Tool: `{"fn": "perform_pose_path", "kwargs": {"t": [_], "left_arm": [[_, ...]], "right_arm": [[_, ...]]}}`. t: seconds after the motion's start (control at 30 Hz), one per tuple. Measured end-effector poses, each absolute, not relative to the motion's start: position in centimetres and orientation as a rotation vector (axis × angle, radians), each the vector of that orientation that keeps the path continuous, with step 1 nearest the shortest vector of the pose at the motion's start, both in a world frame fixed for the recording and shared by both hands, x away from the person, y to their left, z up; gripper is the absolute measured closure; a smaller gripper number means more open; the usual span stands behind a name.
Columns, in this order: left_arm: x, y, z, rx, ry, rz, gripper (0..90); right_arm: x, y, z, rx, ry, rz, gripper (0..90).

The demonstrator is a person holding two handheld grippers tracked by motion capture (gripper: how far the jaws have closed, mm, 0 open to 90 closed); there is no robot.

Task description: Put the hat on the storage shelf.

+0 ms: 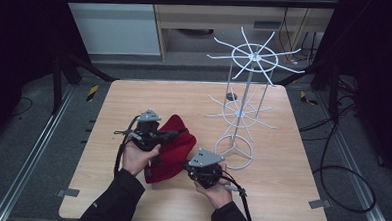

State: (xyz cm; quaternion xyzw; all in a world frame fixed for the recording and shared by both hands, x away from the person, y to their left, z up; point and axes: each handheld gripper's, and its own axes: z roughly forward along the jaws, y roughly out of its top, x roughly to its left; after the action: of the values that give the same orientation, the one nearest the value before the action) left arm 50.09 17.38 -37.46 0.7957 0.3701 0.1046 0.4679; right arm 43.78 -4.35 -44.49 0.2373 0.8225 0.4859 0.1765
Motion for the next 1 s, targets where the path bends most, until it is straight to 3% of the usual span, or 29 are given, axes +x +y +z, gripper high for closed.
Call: {"fn": "perform_pose_path", "kwargs": {"t": [0.3,1.0], "left_arm": [[47.1,21.8,-35.3,1.823,0.905,0.349,88.3],[40.9,28.4,-39.9,1.76,1.018,0.356,88.4]], "right_arm": [[44.8,-5.4,-42.9,0.74,2.266,1.33,87.8],[45.0,-0.8,-40.2,0.566,2.301,1.228,86.1]]}}
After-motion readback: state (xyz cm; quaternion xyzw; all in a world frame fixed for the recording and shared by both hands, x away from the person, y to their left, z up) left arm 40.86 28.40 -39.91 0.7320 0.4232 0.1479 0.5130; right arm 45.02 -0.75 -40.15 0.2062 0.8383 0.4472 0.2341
